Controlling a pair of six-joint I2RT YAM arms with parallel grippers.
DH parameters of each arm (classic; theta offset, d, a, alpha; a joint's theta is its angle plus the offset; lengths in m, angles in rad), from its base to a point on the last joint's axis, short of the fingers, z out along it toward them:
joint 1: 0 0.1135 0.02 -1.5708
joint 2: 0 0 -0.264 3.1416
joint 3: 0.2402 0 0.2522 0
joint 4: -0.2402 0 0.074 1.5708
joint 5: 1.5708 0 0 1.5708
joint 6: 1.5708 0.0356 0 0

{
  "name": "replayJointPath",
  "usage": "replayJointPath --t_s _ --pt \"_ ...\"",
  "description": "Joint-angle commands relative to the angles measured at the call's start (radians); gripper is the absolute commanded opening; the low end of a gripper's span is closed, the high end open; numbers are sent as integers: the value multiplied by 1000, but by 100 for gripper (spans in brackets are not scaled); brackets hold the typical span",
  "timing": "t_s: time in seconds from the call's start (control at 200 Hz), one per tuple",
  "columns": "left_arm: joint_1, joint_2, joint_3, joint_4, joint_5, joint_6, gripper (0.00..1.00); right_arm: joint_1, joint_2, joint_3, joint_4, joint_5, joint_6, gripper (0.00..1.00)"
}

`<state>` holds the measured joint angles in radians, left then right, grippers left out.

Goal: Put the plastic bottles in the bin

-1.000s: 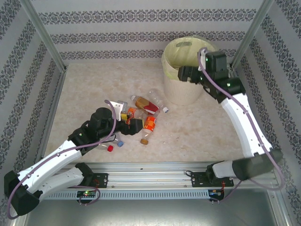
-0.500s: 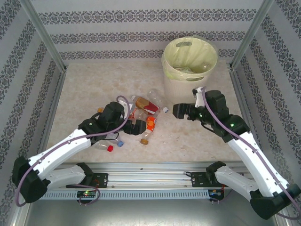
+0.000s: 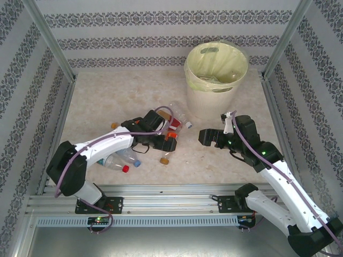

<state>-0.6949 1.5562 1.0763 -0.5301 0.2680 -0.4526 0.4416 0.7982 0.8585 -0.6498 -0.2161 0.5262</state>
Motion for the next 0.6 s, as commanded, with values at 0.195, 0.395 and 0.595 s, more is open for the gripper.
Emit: replayJointPath --t_s 0.195,0.395,0.595 --pt "-16 114 42 1 44 5 93 8 -8 -12 7 -2 26 98" --pt "-17 178 59 10 59 29 89 8 9 -3 6 1 31 98" --pt "-17 218 57 38 68 20 83 8 8 4 -1 3 36 98"
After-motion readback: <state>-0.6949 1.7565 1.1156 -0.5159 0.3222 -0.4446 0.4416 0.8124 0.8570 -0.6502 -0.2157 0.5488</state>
